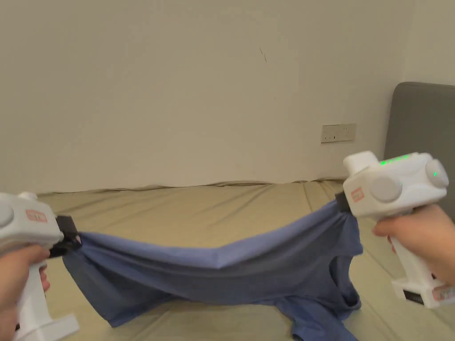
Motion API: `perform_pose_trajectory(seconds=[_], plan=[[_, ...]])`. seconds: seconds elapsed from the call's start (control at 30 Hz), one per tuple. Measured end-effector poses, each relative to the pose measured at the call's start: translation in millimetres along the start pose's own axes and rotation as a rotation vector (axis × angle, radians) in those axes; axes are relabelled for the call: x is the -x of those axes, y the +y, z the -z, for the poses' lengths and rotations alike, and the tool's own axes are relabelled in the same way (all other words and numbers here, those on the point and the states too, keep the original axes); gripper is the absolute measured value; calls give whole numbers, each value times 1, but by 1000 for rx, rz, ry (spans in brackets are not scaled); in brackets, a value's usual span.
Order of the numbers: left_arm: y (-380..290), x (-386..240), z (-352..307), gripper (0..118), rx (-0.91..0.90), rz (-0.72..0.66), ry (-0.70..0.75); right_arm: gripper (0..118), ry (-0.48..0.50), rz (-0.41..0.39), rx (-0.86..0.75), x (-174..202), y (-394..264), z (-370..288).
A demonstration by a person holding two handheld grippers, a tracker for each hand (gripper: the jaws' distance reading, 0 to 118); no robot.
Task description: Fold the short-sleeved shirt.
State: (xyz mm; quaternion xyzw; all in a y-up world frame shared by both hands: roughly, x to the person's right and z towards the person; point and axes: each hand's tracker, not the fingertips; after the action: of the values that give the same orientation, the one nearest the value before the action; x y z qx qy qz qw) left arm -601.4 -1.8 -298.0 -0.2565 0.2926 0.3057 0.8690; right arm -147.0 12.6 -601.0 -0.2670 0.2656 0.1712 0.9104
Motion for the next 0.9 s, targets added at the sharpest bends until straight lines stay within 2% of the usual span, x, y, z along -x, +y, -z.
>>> perform_pose_trajectory(seconds=[0.2,0.3,0.4,0.47,0.53,0.6,0.67,0.9], plan=[[-61,24,36,2,95,22,24,5,63,13,88,13,-75,32],[-95,40,35,2,143,38,17,5,81,13,100,15,-115,29],[-125,56,22,2,187,103,-1,5,94,-28,112,20,-154,6],[-143,68,8,2,228,163,-26,5,92,-93,97,25,-179,-16],[-155,83,-9,2,230,145,-25,5,82,-118,80,27,-201,-36],[-163,94,-27,2,236,128,-53,5,87,-105,56,27,-219,-60],[-169,103,-49,2,239,125,-89,5,118,-57,33,24,-238,-85],[-196,126,-111,2,288,173,-137,5,132,-62,-9,13,-285,-163]])
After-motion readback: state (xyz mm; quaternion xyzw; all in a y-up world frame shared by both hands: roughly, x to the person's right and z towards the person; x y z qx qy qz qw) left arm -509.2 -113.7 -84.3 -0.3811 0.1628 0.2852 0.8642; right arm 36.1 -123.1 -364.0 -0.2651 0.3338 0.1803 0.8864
